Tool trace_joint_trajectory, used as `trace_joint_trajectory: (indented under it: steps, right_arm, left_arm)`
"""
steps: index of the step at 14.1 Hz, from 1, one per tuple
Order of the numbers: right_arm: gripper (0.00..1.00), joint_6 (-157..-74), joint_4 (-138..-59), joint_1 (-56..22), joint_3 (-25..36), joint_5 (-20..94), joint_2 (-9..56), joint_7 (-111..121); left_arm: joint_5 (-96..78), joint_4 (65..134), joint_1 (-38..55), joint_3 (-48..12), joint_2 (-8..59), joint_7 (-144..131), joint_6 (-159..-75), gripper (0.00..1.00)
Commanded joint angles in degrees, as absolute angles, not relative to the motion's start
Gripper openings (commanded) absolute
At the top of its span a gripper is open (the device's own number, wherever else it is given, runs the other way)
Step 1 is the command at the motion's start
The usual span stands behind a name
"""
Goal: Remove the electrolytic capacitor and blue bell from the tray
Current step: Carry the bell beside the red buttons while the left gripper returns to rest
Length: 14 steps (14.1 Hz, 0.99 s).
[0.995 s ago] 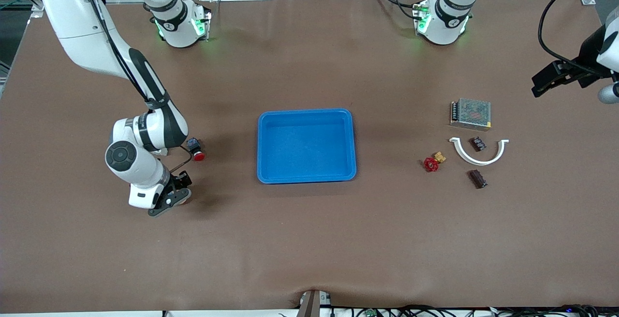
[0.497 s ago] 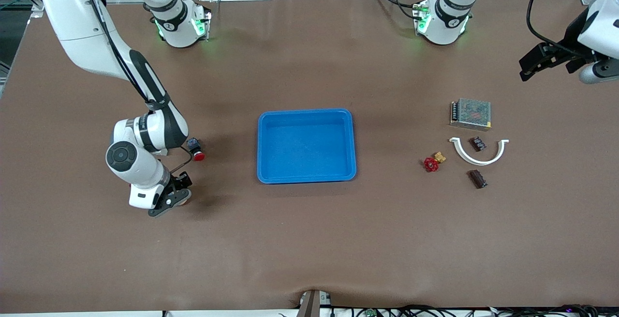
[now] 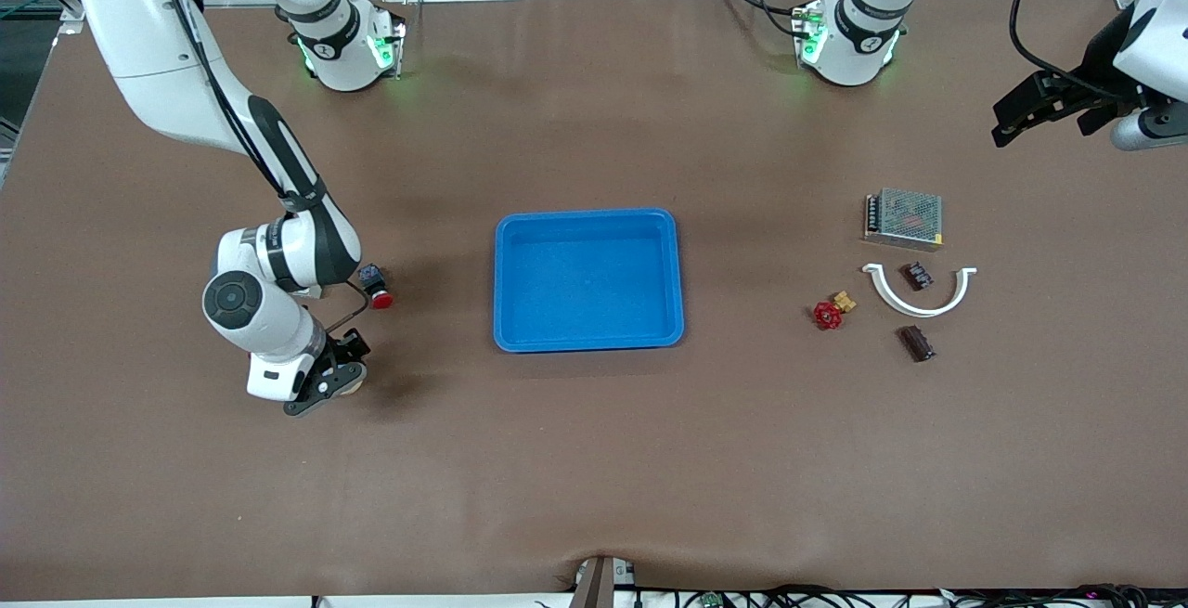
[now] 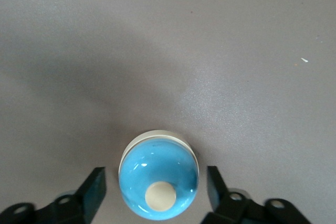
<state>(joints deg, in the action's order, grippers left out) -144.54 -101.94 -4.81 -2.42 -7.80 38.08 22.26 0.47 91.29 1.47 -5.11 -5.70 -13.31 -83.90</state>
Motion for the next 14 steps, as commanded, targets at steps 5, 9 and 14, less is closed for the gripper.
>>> trace_joint_trajectory:
  steps: [5, 9, 14]
  right_arm:
    - [1.00, -129.1, -96.1, -5.5, -4.2, -7.2, 34.5, 15.9]
    - [1.00, -113.1, -93.7, -8.3, -4.6, -7.2, 26.7, 9.7]
    - [1.00, -95.0, -93.6, -8.1, -4.2, -1.7, 12.9, 9.2]
  left_arm:
    - [-0.4, 92.1, 2.1, -4.7, -6.4, -12.3, -84.6, 1.00]
    - [0.3, 91.8, 2.0, -4.7, -6.3, -12.3, -84.4, 1.00]
    - [0.4, 91.8, 2.3, -4.8, -5.9, -12.3, -84.3, 1.00]
